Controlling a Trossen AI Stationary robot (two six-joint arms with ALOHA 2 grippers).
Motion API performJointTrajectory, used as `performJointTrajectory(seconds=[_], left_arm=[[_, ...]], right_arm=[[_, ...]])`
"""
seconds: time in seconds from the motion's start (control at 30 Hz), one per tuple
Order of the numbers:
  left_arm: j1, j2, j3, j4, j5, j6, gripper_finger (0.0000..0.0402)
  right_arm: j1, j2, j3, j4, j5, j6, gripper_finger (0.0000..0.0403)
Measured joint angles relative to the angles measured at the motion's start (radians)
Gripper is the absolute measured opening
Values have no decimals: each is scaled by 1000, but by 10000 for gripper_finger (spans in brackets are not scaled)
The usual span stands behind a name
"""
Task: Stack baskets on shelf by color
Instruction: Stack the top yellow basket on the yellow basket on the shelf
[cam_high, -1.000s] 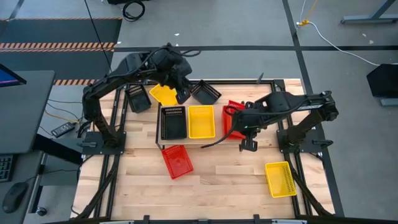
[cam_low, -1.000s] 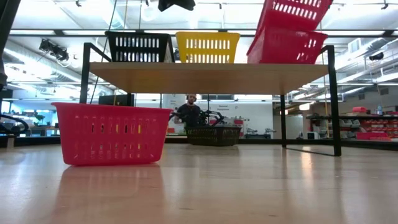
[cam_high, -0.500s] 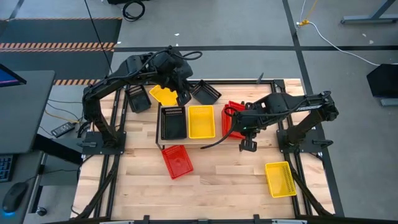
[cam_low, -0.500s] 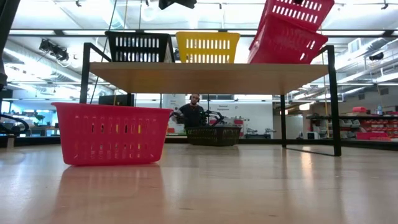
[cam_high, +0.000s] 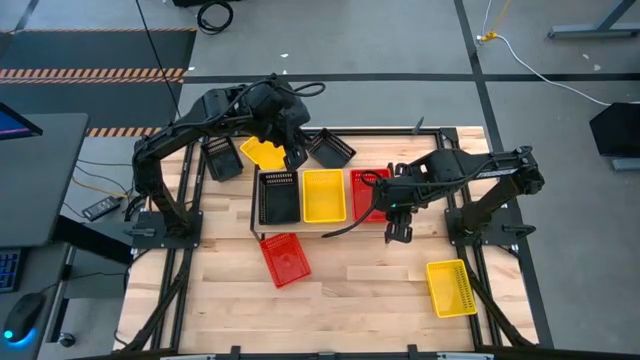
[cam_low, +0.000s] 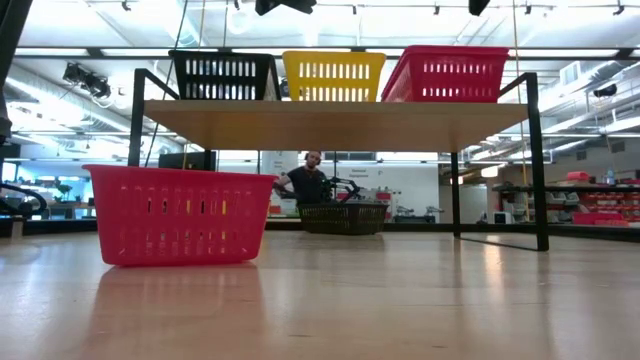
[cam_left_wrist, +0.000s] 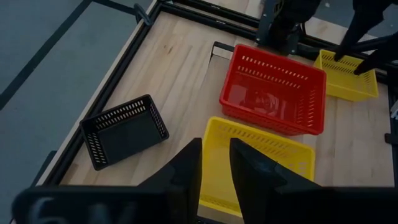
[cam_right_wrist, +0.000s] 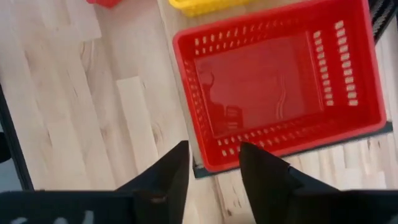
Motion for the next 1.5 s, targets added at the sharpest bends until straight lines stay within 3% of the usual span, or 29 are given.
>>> performJointTrajectory(seconds=[0.2, 0.4, 0.83, 1.13, 1.4, 1.5], left_arm=[[-5, 0, 0, -1, 0, 2, 95], [-40, 0, 0, 5, 0, -2, 92], [-238, 0, 0, 92, 11, -66, 98], [-369, 0, 0, 99, -48, -173, 98], [-456, 0, 0, 93, -111, -280, 98], [-479, 0, 0, 7, -169, -293, 98]], right_arm=[[21, -25, 0, 1, -141, 81, 151], [76, -32, 0, 2, -149, 224, 149], [328, -26, -188, 2, -295, 718, 148], [597, -26, -227, 59, -253, 1158, 148], [757, -26, -258, 108, -198, 1395, 148], [792, -26, -267, 111, -171, 1440, 148]])
